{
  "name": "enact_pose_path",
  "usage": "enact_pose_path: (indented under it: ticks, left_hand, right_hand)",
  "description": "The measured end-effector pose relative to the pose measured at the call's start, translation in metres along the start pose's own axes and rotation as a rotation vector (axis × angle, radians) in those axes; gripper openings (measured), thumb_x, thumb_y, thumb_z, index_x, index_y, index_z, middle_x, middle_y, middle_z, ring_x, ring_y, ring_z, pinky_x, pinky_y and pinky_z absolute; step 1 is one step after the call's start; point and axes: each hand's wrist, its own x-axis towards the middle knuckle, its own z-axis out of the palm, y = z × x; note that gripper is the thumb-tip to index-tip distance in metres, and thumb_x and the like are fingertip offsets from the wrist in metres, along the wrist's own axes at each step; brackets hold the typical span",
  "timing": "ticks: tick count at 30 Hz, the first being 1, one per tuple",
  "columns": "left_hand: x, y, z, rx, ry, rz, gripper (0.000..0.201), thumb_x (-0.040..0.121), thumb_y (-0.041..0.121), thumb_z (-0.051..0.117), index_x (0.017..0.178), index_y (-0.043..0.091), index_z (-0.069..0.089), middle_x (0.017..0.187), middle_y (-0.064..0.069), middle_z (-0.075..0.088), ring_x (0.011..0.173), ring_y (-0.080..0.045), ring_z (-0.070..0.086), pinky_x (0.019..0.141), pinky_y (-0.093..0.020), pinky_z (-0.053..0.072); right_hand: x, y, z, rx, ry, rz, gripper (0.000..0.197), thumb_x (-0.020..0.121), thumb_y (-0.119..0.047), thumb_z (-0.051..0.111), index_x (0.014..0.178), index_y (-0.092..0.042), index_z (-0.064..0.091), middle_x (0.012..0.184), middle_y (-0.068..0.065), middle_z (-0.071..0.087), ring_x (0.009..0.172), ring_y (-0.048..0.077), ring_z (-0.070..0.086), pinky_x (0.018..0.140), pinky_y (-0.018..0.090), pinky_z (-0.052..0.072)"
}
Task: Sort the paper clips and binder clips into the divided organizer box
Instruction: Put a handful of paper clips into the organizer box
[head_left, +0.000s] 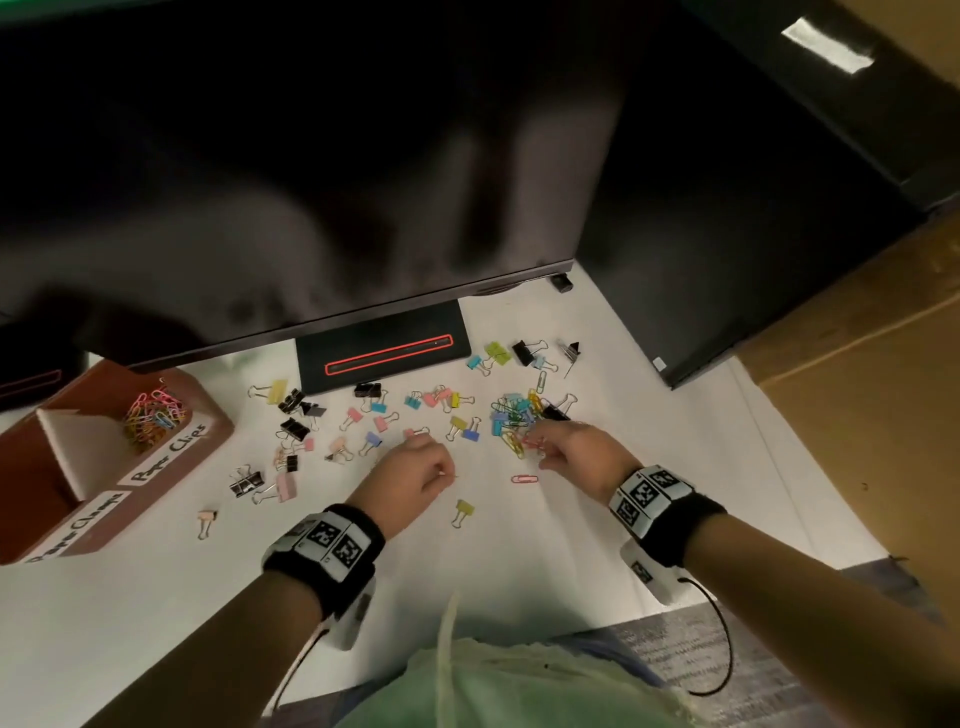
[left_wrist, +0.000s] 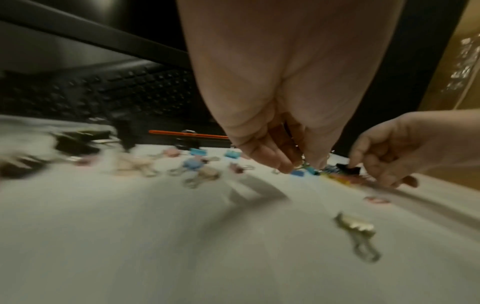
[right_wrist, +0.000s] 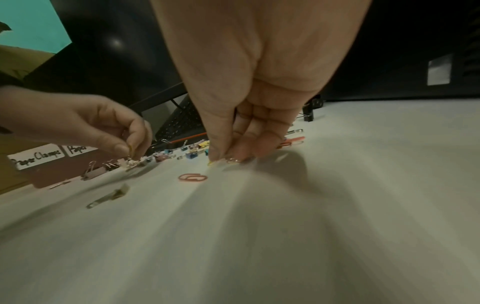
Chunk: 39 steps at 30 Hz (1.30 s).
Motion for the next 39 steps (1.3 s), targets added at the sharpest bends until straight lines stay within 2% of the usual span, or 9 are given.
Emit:
enact_pose_path:
  ticks: [3,6,8,10,13,19,23,28,39]
  left_hand:
    - [0.025,0.036,0.018,-0.066,-0.005,0.009,0.013,0.086,0.015,0.063,0.098,0.020,0.063,0.086,0.004,0.058,0.076,-0.010,0.055,0.073,-0.023,0.047]
    - [0.044,0.051,0.035,-0.067,-0.003,-0.022,0.037,0.084,0.012,0.063,0.119,0.022,0.058,0.084,0.000,0.060,0.076,-0.014,0.056,0.075,-0.027,0.049]
    - [0.054,0.053,0.043,-0.042,0.016,-0.029,0.040,0.084,0.011,0.063,0.122,0.021,0.057,0.084,-0.001,0.060,0.075,-0.014,0.054,0.074,-0.026,0.047]
    - [0.060,0.051,0.047,-0.028,0.050,-0.051,0.036,0.084,0.012,0.063,0.119,0.017,0.060,0.092,-0.004,0.061,0.079,-0.014,0.054,0.077,-0.023,0.044]
    - [0.065,0.046,0.047,-0.028,0.092,-0.075,0.023,0.083,0.011,0.065,0.106,0.011,0.065,0.103,-0.010,0.060,0.090,-0.022,0.059,0.085,-0.029,0.047]
    - [0.064,0.033,0.043,0.049,0.101,-0.057,0.013,0.082,0.017,0.068,0.091,0.008,0.067,0.097,-0.003,0.048,0.090,-0.016,0.047,0.083,-0.023,0.038]
    - [0.059,0.030,0.037,0.098,0.061,-0.043,0.011,0.084,0.018,0.064,0.091,0.010,0.064,0.094,-0.002,0.052,0.091,-0.018,0.048,0.083,-0.028,0.041]
    - [0.054,0.032,0.035,0.147,0.047,-0.003,0.008,0.088,0.014,0.059,0.093,0.009,0.062,0.091,-0.005,0.057,0.090,-0.022,0.051,0.081,-0.033,0.044]
    - [0.047,0.030,0.036,0.145,0.048,0.019,0.016,0.092,0.013,0.053,0.102,0.008,0.064,0.100,-0.007,0.061,0.095,-0.021,0.053,0.085,-0.029,0.044]
  right_hand:
    - [0.011,0.007,-0.005,-0.006,0.002,-0.022,0.043,0.086,-0.025,0.065,0.128,-0.021,0.053,0.121,0.009,0.065,0.107,0.028,0.063,0.092,0.036,0.050]
    - [0.017,0.012,-0.007,-0.031,0.025,-0.076,0.038,0.087,-0.024,0.062,0.125,-0.021,0.056,0.119,0.009,0.064,0.105,0.027,0.061,0.089,0.034,0.050]
    - [0.019,0.015,-0.008,-0.023,0.057,-0.102,0.034,0.087,-0.025,0.062,0.121,-0.020,0.058,0.116,0.008,0.063,0.104,0.026,0.060,0.088,0.033,0.048]
    - [0.018,0.019,-0.006,0.010,0.095,-0.107,0.030,0.086,-0.024,0.065,0.114,-0.018,0.062,0.110,0.008,0.061,0.101,0.026,0.059,0.084,0.031,0.047]
    - [0.017,0.024,-0.002,0.030,0.180,-0.131,0.024,0.080,-0.021,0.071,0.104,-0.016,0.068,0.106,0.009,0.057,0.100,0.026,0.056,0.085,0.033,0.048]
    - [0.018,0.026,-0.001,0.016,0.177,-0.184,0.018,0.081,-0.018,0.071,0.097,-0.012,0.068,0.100,0.007,0.066,0.098,0.028,0.057,0.084,0.038,0.051]
    - [0.019,0.024,-0.006,0.051,0.128,-0.130,0.021,0.082,-0.017,0.069,0.101,-0.011,0.064,0.104,0.007,0.065,0.096,0.022,0.055,0.086,0.032,0.047]
    - [0.017,0.021,-0.007,0.109,0.091,-0.081,0.021,0.081,-0.013,0.069,0.101,-0.012,0.061,0.100,0.005,0.063,0.080,0.012,0.050,0.078,0.027,0.046]
    - [0.005,0.024,-0.009,0.018,-0.011,-0.138,0.015,0.086,-0.013,0.065,0.099,-0.008,0.068,0.108,0.008,0.057,0.092,0.023,0.058,0.083,0.024,0.044]
